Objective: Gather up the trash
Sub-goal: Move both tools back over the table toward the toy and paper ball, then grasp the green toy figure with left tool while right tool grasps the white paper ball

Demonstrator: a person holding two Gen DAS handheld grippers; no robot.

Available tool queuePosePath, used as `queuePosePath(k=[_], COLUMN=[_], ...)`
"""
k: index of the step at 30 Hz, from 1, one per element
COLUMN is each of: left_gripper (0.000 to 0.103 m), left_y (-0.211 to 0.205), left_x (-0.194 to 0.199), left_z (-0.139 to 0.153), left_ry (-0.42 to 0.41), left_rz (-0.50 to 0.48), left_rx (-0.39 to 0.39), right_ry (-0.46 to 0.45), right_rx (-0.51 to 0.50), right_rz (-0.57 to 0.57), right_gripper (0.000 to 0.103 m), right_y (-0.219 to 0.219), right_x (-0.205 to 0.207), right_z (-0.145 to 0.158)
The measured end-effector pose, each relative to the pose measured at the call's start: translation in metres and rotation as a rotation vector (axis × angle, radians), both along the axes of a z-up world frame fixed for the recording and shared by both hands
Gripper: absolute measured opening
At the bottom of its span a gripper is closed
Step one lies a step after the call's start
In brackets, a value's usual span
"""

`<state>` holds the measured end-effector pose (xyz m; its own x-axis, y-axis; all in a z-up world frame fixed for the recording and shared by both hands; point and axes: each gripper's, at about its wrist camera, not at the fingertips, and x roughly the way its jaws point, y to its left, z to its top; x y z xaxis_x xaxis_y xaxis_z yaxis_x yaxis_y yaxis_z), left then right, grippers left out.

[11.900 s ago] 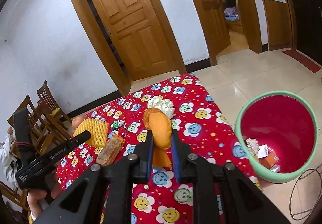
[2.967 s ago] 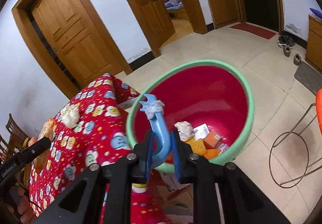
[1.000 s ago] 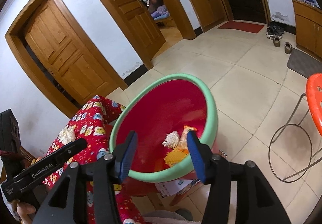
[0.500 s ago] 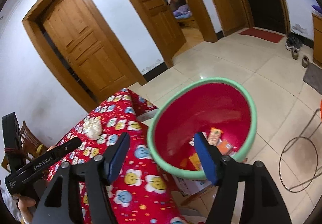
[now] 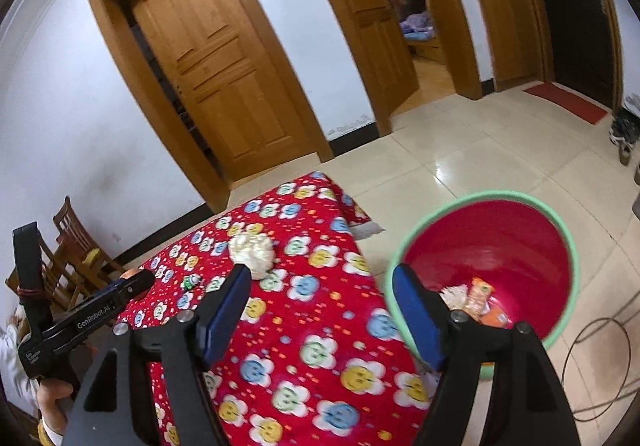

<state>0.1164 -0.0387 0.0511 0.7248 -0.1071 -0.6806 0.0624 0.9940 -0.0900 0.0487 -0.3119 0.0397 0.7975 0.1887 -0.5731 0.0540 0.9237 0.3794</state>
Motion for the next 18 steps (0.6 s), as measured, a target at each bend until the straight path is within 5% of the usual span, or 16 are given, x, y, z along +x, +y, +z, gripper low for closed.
queuePosePath(k=[18], left_gripper=[0.067], left_y=[0.064], left_x=[0.066], left_z=[-0.055], left_ry=[0.086], left_rz=[0.148], left_rx=[-0.056], right_ry=[0.079], right_rx=[-0.073], right_rz=[0.121], right_gripper=[0.081], right_y=[0.091], right_x=[0.093], right_z=[-0.042])
